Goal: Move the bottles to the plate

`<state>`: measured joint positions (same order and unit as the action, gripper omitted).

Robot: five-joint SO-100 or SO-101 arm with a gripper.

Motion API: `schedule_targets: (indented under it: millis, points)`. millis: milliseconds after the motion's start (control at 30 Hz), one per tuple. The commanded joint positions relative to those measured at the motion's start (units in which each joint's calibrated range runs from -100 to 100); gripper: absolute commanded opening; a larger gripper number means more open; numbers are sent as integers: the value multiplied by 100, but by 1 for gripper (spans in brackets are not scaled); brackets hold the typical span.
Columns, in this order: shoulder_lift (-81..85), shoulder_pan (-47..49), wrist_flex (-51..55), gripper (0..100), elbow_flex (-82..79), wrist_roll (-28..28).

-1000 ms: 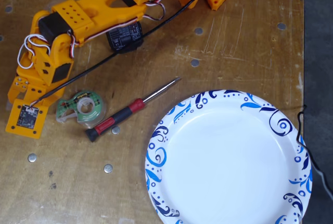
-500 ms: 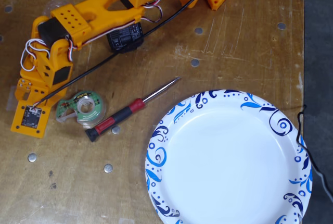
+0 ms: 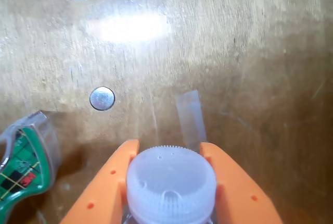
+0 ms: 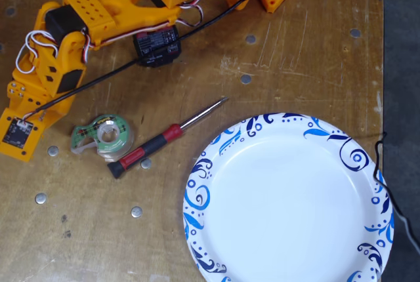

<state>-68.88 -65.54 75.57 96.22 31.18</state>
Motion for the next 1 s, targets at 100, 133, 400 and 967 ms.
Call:
schedule_targets:
  millis: [100,133,400,967]
  points:
    - [1407,-298,-20,1,270,101]
    - [1592,-308,-20,1,279,184]
    - [3363,-190,-81,1,261,899]
    - [4577,2376,-699,1,234,2427]
